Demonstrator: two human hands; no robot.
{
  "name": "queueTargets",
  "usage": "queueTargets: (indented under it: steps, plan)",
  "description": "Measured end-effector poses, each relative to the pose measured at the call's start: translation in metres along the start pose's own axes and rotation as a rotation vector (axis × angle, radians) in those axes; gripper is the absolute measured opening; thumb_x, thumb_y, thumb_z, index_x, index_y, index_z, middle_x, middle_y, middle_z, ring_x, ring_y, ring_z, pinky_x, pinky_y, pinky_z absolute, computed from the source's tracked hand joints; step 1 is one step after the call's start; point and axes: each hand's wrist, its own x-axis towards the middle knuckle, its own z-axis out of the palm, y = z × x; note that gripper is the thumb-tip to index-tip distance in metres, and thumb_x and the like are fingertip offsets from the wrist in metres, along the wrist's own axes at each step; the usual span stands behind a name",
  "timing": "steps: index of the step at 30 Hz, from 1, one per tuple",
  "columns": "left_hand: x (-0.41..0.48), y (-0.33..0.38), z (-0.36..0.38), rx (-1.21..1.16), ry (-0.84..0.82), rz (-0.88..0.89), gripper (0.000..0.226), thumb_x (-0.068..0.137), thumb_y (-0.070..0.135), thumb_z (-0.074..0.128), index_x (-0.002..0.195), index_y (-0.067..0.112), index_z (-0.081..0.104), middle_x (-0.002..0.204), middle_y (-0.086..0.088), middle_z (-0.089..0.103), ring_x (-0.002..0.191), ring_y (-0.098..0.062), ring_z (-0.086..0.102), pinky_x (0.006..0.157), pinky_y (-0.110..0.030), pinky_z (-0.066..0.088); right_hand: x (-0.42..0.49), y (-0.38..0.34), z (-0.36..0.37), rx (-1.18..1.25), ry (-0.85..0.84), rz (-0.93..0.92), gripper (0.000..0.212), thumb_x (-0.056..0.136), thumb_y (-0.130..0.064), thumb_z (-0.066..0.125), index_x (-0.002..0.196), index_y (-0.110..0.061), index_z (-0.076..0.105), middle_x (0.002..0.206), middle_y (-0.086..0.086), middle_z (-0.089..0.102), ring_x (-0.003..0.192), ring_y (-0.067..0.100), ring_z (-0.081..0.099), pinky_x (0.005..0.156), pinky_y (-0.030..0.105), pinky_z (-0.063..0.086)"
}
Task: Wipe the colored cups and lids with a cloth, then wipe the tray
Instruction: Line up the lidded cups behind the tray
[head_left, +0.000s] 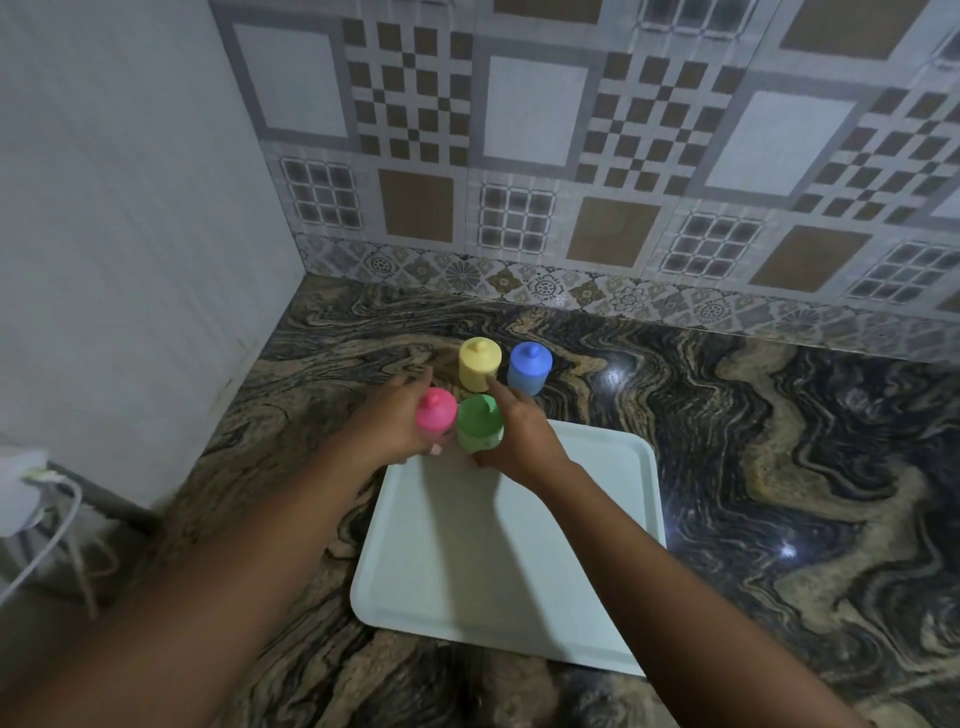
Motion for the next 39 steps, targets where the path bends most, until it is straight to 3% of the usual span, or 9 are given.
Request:
queueTargets:
  steps: [3,8,12,16,19,23,30,35,39]
  plan:
    - [0.006,0.001,-0.021,0.071,0.068,0.027,0.104,0.070,0.031,0.087,0.155,0.020,0.027,0.155,-0.013,0.037,0.140,-0.031,0.039,0.113,-0.041,0.037,-0.006,0.007,-0.026,0.036,0.069,0.019,0.116,0.059,-0.020,0.098,0.156,-0.013,0.035,0.149,0.019,0.047,0.133,0.035,0.051,0.108,0.038,0.042]
    - [0.031,0.038,-0.037,-0.038,0.246,0.093,0.054,0.090,0.028,0.068,0.140,0.015,0.054,0.139,-0.011,0.058,0.125,-0.027,0.057,0.104,-0.036,0.044,0.008,0.017,-0.054,0.029,0.172,0.129,0.081,0.070,-0.024,0.088,0.143,-0.023,0.054,0.136,0.012,0.062,0.122,0.033,0.061,0.096,0.040,0.053]
    - [0.063,0.060,-0.026,0.001,0.184,0.122,0.057,0.089,0.030,0.068,0.142,0.016,0.050,0.140,-0.011,0.057,0.122,-0.028,0.058,0.099,-0.037,0.047,0.028,0.019,-0.064,-0.001,0.249,0.121,0.054,0.080,-0.003,0.062,0.131,-0.018,0.061,0.127,0.016,0.065,0.116,0.038,0.061,0.085,0.037,0.051]
    - [0.095,0.068,-0.014,0.088,0.092,0.120,0.068,0.084,0.031,0.072,0.145,0.015,0.046,0.145,-0.015,0.051,0.131,-0.031,0.051,0.106,-0.038,0.043,0.056,0.025,-0.069,-0.038,0.153,0.174,0.079,0.085,-0.007,0.069,0.156,-0.020,0.036,0.151,0.020,0.043,0.131,0.041,0.052,0.105,0.046,0.048]
    - [0.111,0.067,-0.008,0.143,0.021,0.093,0.078,0.078,0.036,0.079,0.146,0.015,0.046,0.145,-0.014,0.053,0.131,-0.032,0.051,0.105,-0.039,0.045,0.075,0.032,-0.065,-0.072,0.048,0.173,0.098,0.076,-0.020,0.084,0.158,-0.022,0.030,0.152,0.022,0.040,0.133,0.043,0.049,0.107,0.050,0.047]
    - [0.118,0.057,0.001,0.148,0.016,0.095,0.075,0.073,0.032,0.084,0.139,0.014,0.054,0.137,-0.014,0.058,0.123,-0.032,0.056,0.097,-0.034,0.046,0.091,0.041,-0.055,-0.091,0.006,0.185,0.096,0.069,-0.030,0.090,0.151,-0.022,0.040,0.144,0.018,0.052,0.128,0.041,0.053,0.100,0.052,0.052]
    - [0.115,0.057,0.004,0.062,0.049,0.095,0.069,0.069,0.028,0.084,0.130,0.014,0.055,0.123,-0.015,0.063,0.111,-0.033,0.060,0.083,-0.033,0.047,0.085,0.047,-0.048,-0.013,0.091,0.107,0.072,0.076,-0.019,0.081,0.142,-0.011,0.052,0.135,0.021,0.060,0.122,0.041,0.058,0.097,0.048,0.052]
    - [0.098,0.087,-0.012,0.012,0.104,0.178,0.085,0.071,0.031,0.082,0.144,0.011,0.044,0.139,-0.018,0.054,0.124,-0.034,0.053,0.095,-0.035,0.043,0.055,0.047,-0.074,0.046,0.222,0.096,0.071,0.073,-0.018,0.085,0.139,-0.013,0.058,0.131,0.018,0.063,0.117,0.036,0.060,0.093,0.038,0.050]
    - [0.069,0.117,-0.006,0.014,0.120,0.259,0.069,0.069,0.032,0.080,0.131,0.011,0.058,0.123,-0.017,0.063,0.112,-0.033,0.060,0.088,-0.032,0.046,0.019,0.056,-0.089,0.024,0.275,0.108,0.074,0.071,-0.019,0.085,0.139,-0.014,0.058,0.131,0.016,0.065,0.116,0.035,0.063,0.092,0.037,0.051]
